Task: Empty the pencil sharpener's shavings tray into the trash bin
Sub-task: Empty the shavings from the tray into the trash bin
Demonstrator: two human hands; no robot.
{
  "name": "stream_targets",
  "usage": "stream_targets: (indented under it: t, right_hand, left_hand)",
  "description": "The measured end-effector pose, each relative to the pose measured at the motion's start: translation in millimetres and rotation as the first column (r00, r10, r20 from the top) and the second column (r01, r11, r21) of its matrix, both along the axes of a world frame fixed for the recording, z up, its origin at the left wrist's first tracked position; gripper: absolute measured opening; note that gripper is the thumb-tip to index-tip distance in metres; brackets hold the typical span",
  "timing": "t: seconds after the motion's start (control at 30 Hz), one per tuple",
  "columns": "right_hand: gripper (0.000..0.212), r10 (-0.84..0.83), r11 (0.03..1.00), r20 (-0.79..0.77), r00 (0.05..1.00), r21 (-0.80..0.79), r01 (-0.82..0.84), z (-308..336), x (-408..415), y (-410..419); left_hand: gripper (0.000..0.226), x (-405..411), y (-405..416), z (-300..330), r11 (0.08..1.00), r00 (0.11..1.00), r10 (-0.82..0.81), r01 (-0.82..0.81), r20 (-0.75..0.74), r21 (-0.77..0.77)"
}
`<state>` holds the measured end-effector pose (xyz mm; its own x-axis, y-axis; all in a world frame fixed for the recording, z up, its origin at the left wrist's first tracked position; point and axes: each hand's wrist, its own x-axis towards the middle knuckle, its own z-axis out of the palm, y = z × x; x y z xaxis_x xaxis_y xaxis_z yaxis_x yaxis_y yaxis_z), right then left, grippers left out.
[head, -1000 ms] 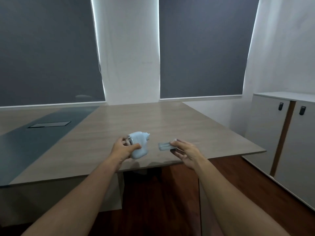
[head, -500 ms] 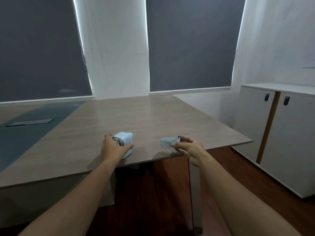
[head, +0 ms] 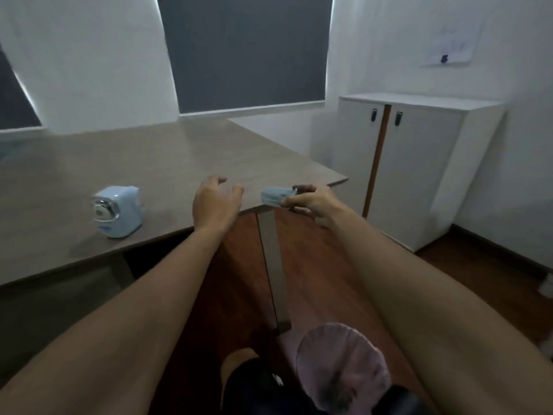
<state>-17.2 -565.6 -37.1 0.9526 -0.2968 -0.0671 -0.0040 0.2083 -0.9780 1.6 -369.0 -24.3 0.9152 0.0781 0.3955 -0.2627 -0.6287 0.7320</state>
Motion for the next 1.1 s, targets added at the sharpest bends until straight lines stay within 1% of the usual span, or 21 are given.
stream_targets:
  t: [0.1, 0.2, 0.27, 0.37, 0.43, 0.57, 0.7, 0.77, 0.87, 0.93, 1.03, 1.1]
  right_hand:
    - [0.055, -0.055, 0.998, -0.064, 0.996, -0.037, 0.052, -19, -19, -31]
    - [0.056, -0.105, 0.990, -0.143, 0.984, -0.110, 0.089, -45, -38, -65]
    - [0.056, -0.117, 0.984, -0.220, 0.969, -0.158, 0.083, -69, -53, -86]
    - [0.059, -0.120, 0.974, -0.355, 0.927, -0.224, 0.041, -113, -75, -111]
    - [0.061, -0.135, 0.961, -0.435, 0.890, -0.277, 0.010, -145, -85, -124]
    - [0.063, -0.149, 0.964, -0.506, 0.850, -0.267, 0.010, -211, -102, -141]
    - [0.054, -0.151, 0.952, -0.572, 0.806, -0.304, -0.037, -292, -110, -150]
    - [0.050, -0.121, 0.955, -0.621, 0.774, -0.287, -0.081, -323, -114, -151]
    - [0.050, -0.056, 0.964, -0.682, 0.729, -0.227, -0.138, -361, -119, -146]
    - [0.047, -0.048, 0.950, -0.711, 0.702, -0.250, -0.188, -389, -122, -143]
    - [0.056, -0.035, 0.940, -0.770, 0.637, -0.242, -0.240, -421, -126, -138]
    - [0.059, -0.019, 0.928, -0.786, 0.618, -0.244, -0.282, -437, -126, -135]
  left_hand:
    - [0.044, -14, -43, -36, 0.991, 0.988, -0.132, 0.129, -0.085, -0.044]
    - [0.038, -29, -83, -73, 0.973, 0.965, -0.224, 0.212, -0.136, -0.093]
    - [0.039, -39, -101, -101, 0.963, 0.943, -0.262, 0.242, -0.204, -0.119]
    - [0.041, -47, -116, -149, 0.961, 0.900, -0.274, 0.239, -0.339, -0.142]
    - [0.042, -45, -125, -181, 0.965, 0.871, -0.261, 0.222, -0.415, -0.142]
    - [0.045, -50, -136, -240, 0.975, 0.808, -0.224, 0.186, -0.545, -0.124]
    - [0.050, -63, -148, -314, 0.979, 0.708, -0.165, 0.203, -0.686, -0.025]
    - [0.054, -69, -152, -344, 0.984, 0.664, -0.116, 0.177, -0.738, 0.005]
    - [0.063, -71, -155, -375, 0.996, 0.591, -0.020, 0.085, -0.807, 0.037]
    - [0.062, -67, -155, -394, 0.998, 0.529, 0.026, 0.041, -0.848, 0.056]
    - [0.064, -62, -153, -417, 0.999, 0.452, 0.051, -0.014, -0.891, 0.050]
    - [0.063, -60, -155, -426, 0.999, 0.426, 0.046, -0.036, -0.903, 0.034]
